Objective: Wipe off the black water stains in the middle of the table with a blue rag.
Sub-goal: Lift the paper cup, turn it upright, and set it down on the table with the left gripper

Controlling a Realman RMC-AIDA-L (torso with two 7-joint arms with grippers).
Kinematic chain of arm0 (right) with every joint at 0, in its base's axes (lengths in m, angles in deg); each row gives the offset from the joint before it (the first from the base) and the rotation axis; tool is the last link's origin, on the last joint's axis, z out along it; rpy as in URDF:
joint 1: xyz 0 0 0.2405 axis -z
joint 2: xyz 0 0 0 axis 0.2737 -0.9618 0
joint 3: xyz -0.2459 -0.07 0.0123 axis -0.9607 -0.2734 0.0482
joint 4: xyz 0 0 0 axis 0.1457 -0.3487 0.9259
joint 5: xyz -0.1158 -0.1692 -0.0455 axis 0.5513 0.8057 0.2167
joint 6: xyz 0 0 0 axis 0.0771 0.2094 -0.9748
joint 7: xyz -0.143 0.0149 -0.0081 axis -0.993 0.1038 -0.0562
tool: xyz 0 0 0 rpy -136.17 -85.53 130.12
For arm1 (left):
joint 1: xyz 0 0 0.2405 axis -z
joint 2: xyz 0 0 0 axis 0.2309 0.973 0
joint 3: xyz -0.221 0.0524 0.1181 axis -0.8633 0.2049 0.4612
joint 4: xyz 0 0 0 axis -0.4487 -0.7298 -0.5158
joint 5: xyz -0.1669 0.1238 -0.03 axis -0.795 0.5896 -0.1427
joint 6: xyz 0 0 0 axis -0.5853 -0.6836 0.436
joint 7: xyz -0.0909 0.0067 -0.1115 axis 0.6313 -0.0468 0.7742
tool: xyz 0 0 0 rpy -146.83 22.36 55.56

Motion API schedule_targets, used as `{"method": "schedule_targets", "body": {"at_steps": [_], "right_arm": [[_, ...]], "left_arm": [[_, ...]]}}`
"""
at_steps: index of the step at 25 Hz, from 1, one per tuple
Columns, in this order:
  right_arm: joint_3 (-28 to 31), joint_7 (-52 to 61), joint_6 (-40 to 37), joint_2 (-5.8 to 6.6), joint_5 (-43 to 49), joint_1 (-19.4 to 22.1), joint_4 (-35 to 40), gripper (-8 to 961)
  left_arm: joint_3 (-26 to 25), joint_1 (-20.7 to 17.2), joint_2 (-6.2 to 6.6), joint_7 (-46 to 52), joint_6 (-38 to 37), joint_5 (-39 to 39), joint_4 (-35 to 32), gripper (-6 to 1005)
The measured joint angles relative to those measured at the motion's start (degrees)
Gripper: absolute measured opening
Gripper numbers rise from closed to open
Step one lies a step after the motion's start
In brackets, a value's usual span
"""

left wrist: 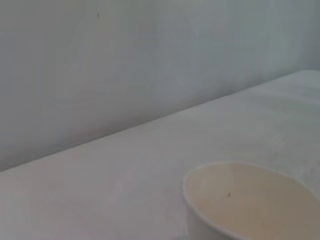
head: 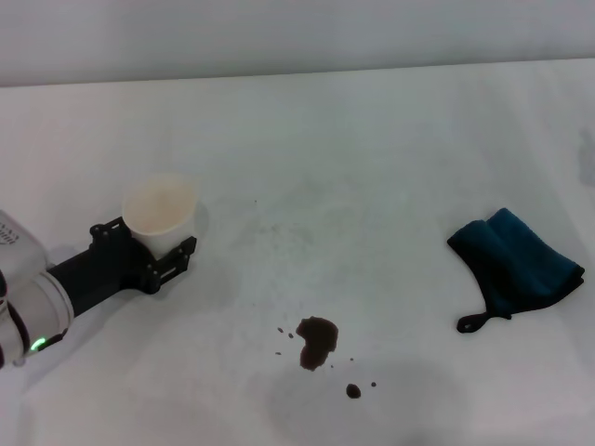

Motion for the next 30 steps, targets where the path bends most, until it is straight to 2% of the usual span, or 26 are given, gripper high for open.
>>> {"method": "schedule_targets", "body": {"at_steps": [20, 25, 30], "right_arm": [[0.0, 0.0, 0.0, -0.03, 0.0, -0.1, 0.0, 280], [0.0, -0.2, 0.0, -0.03, 0.0, -0.1, 0.2, 280], [0.0, -0.4, 0.0, -0.03, 0.0, -0.2, 0.5, 279]], "left_arm": [[-0.5, -2.7, 0.02, -9.0, 2.7, -3.6, -4.4, 720], [-0.6, -4.4, 0.02, -10.9, 0.9, -5.5, -5.1, 890], [-0.6, -6.6, 0.11, -14.3, -0.6, -7.5, -6.5, 889]]}}
